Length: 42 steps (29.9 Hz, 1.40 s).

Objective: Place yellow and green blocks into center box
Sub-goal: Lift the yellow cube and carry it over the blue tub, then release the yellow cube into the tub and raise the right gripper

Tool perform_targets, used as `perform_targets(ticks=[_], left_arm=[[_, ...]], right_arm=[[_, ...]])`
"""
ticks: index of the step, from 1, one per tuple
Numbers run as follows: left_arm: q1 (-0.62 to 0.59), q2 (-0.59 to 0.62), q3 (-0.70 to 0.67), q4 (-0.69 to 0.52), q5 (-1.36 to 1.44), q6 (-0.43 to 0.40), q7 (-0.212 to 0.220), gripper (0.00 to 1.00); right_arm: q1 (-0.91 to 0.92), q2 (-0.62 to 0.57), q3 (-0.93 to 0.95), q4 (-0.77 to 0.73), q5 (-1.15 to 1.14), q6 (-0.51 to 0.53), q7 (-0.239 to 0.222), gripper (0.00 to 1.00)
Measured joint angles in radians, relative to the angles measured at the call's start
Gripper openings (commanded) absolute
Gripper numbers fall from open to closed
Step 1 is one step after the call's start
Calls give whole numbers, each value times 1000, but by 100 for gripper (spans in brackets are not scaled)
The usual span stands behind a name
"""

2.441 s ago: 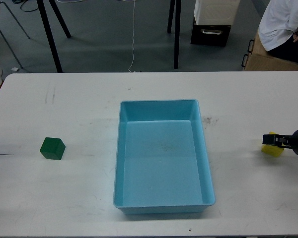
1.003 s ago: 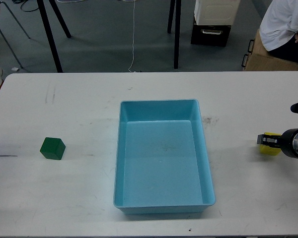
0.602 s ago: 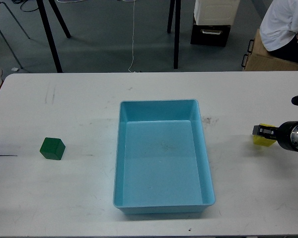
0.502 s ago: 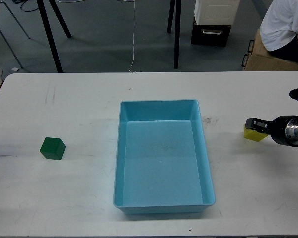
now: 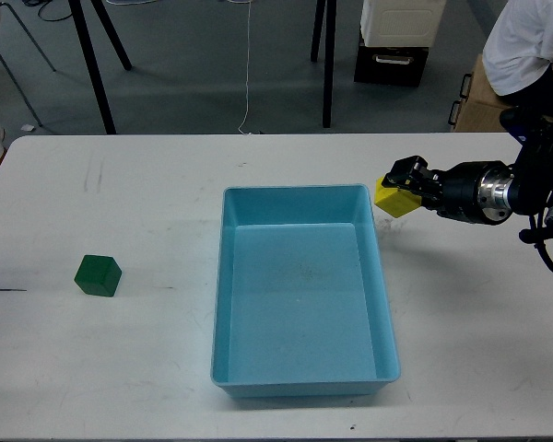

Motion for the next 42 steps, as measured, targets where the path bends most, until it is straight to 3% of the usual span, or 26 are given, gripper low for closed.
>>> perform_targets(ticks=[14,18,21,25,35,42], left_arm=[[1,16,-1,0,-1,0,0,100],[1,17,-1,-1,-1,0,0,100],[1,19,-1,-1,-1,0,0,100],[1,20,-3,-1,-1,0,0,100],[1,21,-2,-1,-1,-1,0,100],[1,21,-3,-2,-1,-2,0,100]], right_arm=[[28,194,-113,-97,19,1,-5,44],[24,236,-118,-139,19,1,-5,56],[23,258,-118,-155,19,0,-6,84],[23,272,-114,-175,20,-1,-6,94],[19,273,-101,-186,22,-1,-6,97],[19,230,23,-220,24,-7,-1,96]])
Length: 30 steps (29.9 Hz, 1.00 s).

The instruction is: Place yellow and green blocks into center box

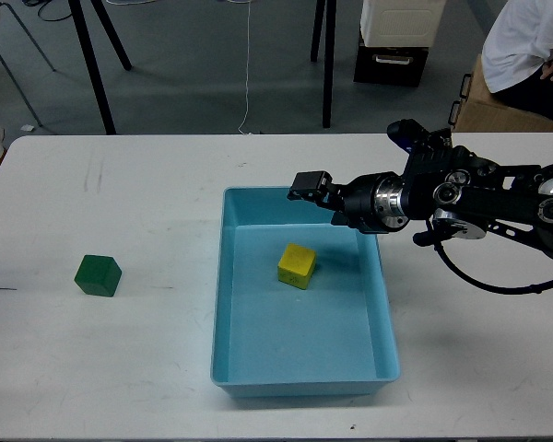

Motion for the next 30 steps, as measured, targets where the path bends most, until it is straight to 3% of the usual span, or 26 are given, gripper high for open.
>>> perform_targets(ticks=[5,12,22,27,30], left_arm=[[0,0,-1,0,0,0,0,100],[0,0,-5,0,0,0,0,100],[1,-2,-11,-3,0,-27,-1,100],[0,-2,-11,-3,0,-28,-1,100],[0,-2,-11,-2,1,-28,-1,100]], right_arm=[[-15,-70,131,-53,38,-57,2,96],[-34,-205,244,-87,290,-87,-7,97],[-177,-247,403,-144,318,-94,2,97],[-234,-327,594,-159,369,-118,8,97],[-262,-337,712,-211,529,-151,7,98]])
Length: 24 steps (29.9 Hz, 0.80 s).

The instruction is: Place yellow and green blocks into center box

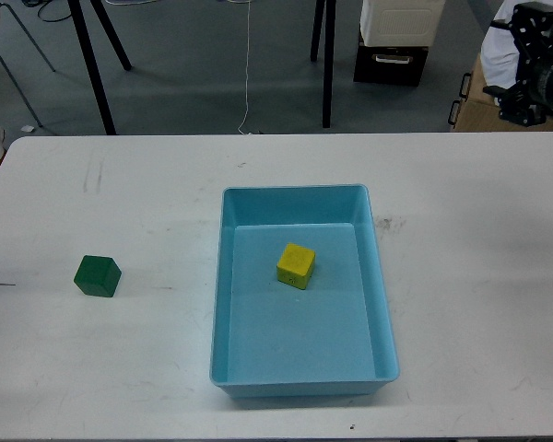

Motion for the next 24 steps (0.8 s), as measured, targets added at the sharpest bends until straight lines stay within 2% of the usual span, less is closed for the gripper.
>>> perform_targets(ticks=[6,16,20,24], left_arm=[[0,-4,4,0,2,5,0,100],[13,1,2,2,1,2,0,100],[14,1,1,2,1,0,0,100],[14,2,1,2,1,0,0,100]], right_arm=[[-29,-5,66,-138,350,-59,-3,98],[-85,96,138,-205,569,-60,-10,99],[-146,159,172,-241,619,-11,-10,99],[-238,236,227,-250,626,128,-10,99]])
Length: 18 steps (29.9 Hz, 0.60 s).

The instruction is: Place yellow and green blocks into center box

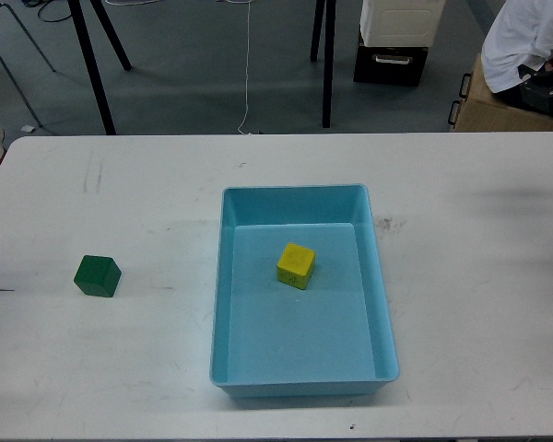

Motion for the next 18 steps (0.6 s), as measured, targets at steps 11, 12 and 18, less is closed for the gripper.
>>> perform_targets(ticks=[11,12,18], left_arm=[[2,1,-1,0,0,-1,0,100],[2,1,-1,0,0,-1,0,100],[2,1,-1,2,0,-1,0,100]], right_arm=[[-144,114,52,-93,-30,302,10,99],[-157,117,52,-99,-31,352,9,99],[-189,140,58,-105,-30,452,13,99]])
